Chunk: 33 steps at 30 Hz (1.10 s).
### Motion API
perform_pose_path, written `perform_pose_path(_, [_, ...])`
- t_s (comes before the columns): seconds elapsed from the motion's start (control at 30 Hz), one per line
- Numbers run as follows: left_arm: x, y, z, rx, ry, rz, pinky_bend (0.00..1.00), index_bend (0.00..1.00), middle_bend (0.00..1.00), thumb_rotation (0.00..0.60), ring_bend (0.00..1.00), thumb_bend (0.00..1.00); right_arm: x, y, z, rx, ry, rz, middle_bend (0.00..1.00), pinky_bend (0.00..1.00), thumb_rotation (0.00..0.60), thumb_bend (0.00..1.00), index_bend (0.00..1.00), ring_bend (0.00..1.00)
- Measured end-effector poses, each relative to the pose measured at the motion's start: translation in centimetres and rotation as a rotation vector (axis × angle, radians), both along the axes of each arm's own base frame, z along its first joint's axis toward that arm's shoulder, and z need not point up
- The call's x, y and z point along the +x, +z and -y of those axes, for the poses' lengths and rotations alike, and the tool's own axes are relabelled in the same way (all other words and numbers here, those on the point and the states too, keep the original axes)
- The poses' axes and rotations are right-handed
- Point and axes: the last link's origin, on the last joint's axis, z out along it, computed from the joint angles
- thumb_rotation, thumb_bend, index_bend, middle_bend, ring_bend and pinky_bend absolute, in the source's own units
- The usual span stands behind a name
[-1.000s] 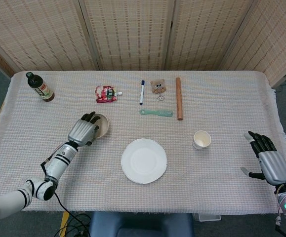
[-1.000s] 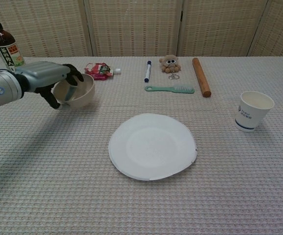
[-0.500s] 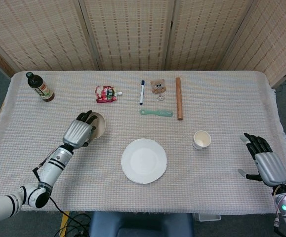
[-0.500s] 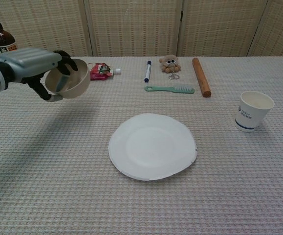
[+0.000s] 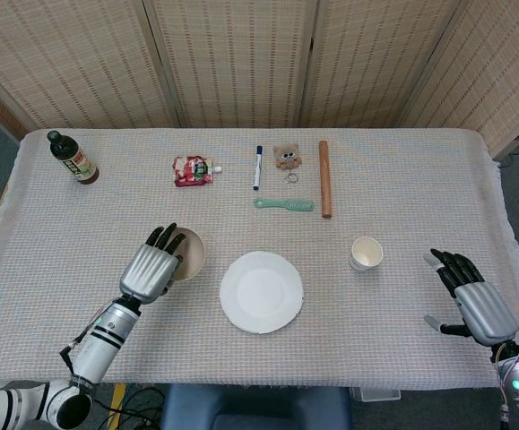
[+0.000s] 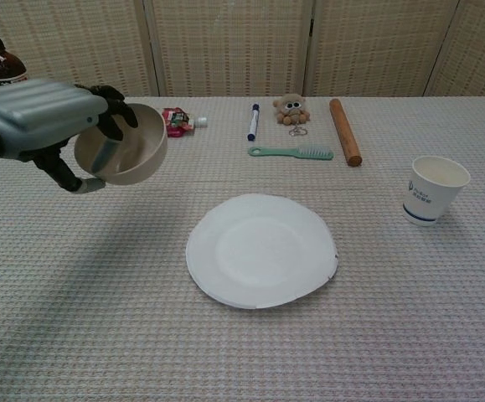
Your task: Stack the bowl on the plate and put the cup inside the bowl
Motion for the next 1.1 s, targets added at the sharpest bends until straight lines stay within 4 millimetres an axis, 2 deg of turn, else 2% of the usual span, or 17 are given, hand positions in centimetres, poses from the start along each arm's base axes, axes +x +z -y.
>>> perform_pose_path(0.17, [1.7, -2.0, 1.6, -0.034, -0.005, -0.024, 0.16, 0.69, 0.21, 0.600, 0.00, 0.35, -0.2, 0.4, -0.1, 0.007, 0.001, 0.022, 0.00, 0.00, 0.600, 0.19, 0.00, 0.00])
perform_pose_path(0.3, [3.4, -3.8, 2.0, -0.077, -0.020, -0.028, 0.16, 0.69, 0.21, 0.600, 0.00, 0.35, -0.6, 0.9, -0.1, 0.008, -0.008, 0.038, 0.00, 0.00, 0.600, 0.19, 0.00, 0.00])
perform_pose_path(0.67, [7.3, -8.6, 1.7, -0.179, -0.075, -0.065, 0.16, 0.69, 0.21, 0.600, 0.00, 0.35, -1.2, 1.6, -0.2, 0.015, -0.015, 0.069, 0.00, 0.00, 0.600, 0.19, 0.00, 0.00])
perform_pose_path(1.1, [9.4, -11.4, 0.8, -0.221, -0.098, -0.104, 0.16, 0.69, 0.21, 0.600, 0.00, 0.35, -1.4, 1.9, 0.0, 0.032, -0.009, 0.092, 0.00, 0.00, 0.600, 0.19, 0.00, 0.00])
